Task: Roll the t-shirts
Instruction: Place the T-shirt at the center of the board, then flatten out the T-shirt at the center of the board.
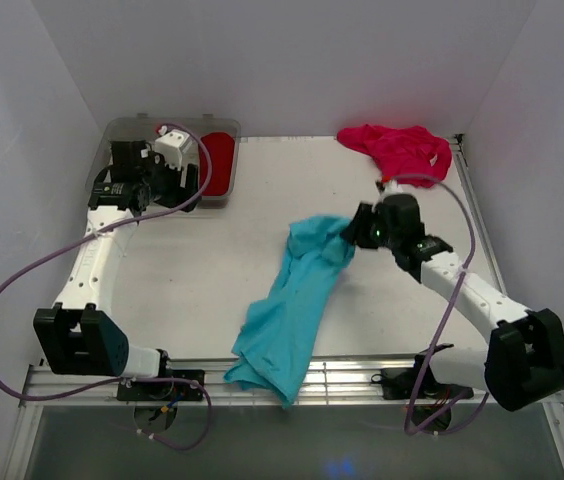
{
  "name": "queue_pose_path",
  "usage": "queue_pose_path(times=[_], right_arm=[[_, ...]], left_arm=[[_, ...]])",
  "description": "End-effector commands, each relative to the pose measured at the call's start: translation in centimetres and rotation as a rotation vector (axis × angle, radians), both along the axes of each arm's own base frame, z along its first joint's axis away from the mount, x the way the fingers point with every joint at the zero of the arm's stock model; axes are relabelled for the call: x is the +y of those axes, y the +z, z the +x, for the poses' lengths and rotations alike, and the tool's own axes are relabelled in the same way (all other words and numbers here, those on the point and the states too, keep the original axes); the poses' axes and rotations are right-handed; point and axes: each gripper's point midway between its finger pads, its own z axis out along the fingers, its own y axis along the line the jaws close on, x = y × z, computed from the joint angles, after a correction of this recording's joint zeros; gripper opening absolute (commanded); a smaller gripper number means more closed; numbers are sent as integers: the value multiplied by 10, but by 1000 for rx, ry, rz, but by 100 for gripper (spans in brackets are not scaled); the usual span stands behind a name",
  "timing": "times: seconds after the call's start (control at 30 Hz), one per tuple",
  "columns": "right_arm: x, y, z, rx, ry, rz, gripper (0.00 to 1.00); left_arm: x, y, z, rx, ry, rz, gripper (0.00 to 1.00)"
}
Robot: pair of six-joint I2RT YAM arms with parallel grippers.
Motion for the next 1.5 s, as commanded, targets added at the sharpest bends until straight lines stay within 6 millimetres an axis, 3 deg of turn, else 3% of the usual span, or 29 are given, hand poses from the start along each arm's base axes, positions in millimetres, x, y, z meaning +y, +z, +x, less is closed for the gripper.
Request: queue_pose_path(times=[0.0, 0.07, 0.1, 0.2, 0.27, 0.3, 0.37, 0.43, 0.47, 0.5, 0.53, 0.57, 0.6, 0.7, 0.8, 0.83, 0.9, 0.93, 0.97, 1.0, 1.03, 1.13, 1.17, 1.2, 1.23, 1.27, 1.3, 1.4, 1.47], right_arm=[[-46, -120, -49, 314, -171, -76, 44], [-80, -153, -62, 414, -276, -153, 65], [-97, -159, -63, 424, -338, -202, 69], [-118, -145, -53, 375, -370, -320, 69], [-103, -115, -33, 287, -290, -311, 61], [-96, -116, -27, 277, -219, -341, 60], [-67, -97, -14, 242, -68, -309, 62], [-52, -114, -5, 279, 33, -367, 64], [-45, -101, 10, 251, 48, -374, 67], [-42, -122, 12, 315, 78, -413, 68], [-37, -125, 16, 321, 112, -438, 70], [-28, -114, 29, 303, 134, -429, 72], [-24, -133, 28, 373, 164, -444, 72], [-9, -147, 34, 405, 244, -435, 72], [7, -157, 24, 416, 350, -389, 72], [11, -157, 23, 406, 377, -377, 71], [12, -167, 20, 425, 396, -380, 69], [10, -174, 20, 441, 387, -395, 66], [4, -185, 20, 473, 366, -424, 48], [2, -189, 19, 489, 364, -434, 33], [1, -193, 16, 504, 366, -437, 8], [-1, -190, 12, 505, 358, -432, 8], [-7, -180, 17, 473, 312, -453, 8], [-14, -173, 21, 465, 262, -450, 8], [-21, -167, 23, 452, 226, -449, 8], [-26, -145, 29, 395, 185, -430, 8], [-39, -135, 36, 384, 136, -395, 8], [-63, -96, 52, 319, 62, -324, 8], [-67, -69, 66, 254, 47, -316, 8]], left_arm=[[2, -24, -6, 71, -35, 28, 79], [-22, -35, -27, 120, -187, -31, 70], [-32, -39, -36, 138, -235, -44, 70], [-81, -69, -77, 210, -422, 20, 71], [-96, -96, -101, 267, -499, 87, 74], [-108, -122, -127, 337, -568, 120, 76], [-114, -149, -148, 411, -617, 163, 77], [-118, -167, -168, 471, -667, 180, 81], [-121, -173, -172, 483, -683, 187, 83], [-125, -176, -177, 479, -716, 208, 85], [-126, -182, -182, 485, -731, 221, 86], [-129, -186, -184, 475, -750, 231, 88], [-134, -190, -191, 471, -788, 253, 89], [-140, -211, -212, 508, -857, 296, 89], [-141, -229, -230, 567, -906, 307, 89], [-143, -232, -236, 586, -923, 291, 88], [-143, -238, -241, 611, -944, 292, 72], [-140, -244, -241, 625, -937, 313, 57], [-140, -246, -236, 618, -925, 331, 41], [-138, -247, -231, 613, -911, 354, 0], [-136, -247, -224, 600, -885, 382, 0], [-133, -229, -180, 478, -764, 455, 0], [-129, -218, -156, 401, -694, 492, 0], [-129, -197, -125, 330, -610, 471, 0], [-128, -182, -108, 288, -562, 458, 0], [-128, -168, -95, 266, -531, 423, 0], [-129, -139, -70, 216, -488, 361, 0], [-147, -100, -73, 214, -568, 229, 0], [-155, -87, -83, 222, -610, 175, 0]])
